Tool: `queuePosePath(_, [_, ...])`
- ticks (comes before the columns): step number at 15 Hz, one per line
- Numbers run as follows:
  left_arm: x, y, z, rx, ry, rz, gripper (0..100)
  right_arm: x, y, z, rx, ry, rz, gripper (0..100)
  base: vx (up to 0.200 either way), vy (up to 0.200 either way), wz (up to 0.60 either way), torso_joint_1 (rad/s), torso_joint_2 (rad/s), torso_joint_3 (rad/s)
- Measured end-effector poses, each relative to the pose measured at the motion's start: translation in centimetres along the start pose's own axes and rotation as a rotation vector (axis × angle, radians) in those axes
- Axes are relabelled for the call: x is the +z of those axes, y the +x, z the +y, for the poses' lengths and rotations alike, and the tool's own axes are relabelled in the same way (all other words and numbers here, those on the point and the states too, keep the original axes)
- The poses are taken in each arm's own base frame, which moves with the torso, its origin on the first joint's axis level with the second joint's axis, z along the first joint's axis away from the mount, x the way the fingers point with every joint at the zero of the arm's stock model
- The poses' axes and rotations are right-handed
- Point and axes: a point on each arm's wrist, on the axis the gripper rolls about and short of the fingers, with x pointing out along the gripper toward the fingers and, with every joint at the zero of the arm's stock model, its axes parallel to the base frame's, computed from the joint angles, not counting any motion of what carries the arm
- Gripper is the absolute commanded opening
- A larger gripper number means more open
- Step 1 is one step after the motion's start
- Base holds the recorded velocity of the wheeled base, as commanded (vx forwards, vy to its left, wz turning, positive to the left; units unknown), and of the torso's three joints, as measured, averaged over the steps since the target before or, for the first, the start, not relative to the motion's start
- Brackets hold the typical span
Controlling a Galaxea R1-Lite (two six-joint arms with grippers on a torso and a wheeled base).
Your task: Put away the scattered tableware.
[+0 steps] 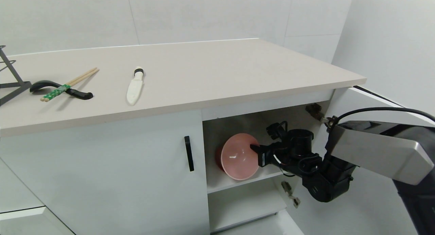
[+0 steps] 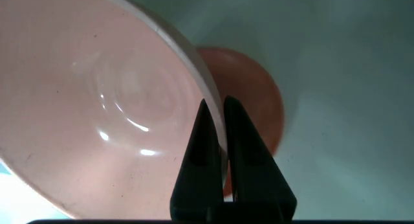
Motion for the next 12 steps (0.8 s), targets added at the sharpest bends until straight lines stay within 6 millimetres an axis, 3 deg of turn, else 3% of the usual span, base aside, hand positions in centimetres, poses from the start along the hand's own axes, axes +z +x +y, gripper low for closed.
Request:
queuePosePath(5, [-0.1,-0.3,0.0,0.029,-0.011,-0.041,100,-0.4,0.1,-0.4,-0.04,0.003,0.007,0,0.0,0.0,0.0,0.0,0.0,0.0])
queuePosePath(6, [-0.1,-0.4,0.0,0.03,-0.013,-0.047,100,-0.5,0.1,-0.5,-0.043,0.004,0.011,100,0.0,0.0,0.0,0.0,0.0,0.0])
queuePosePath(12, [-0.1,-0.6,0.0,0.031,-0.041,-0.069,100,-1.2,0.4,-0.3,-0.039,-0.018,0.024,100,0.0,0.0,0.0,0.0,0.0,0.0])
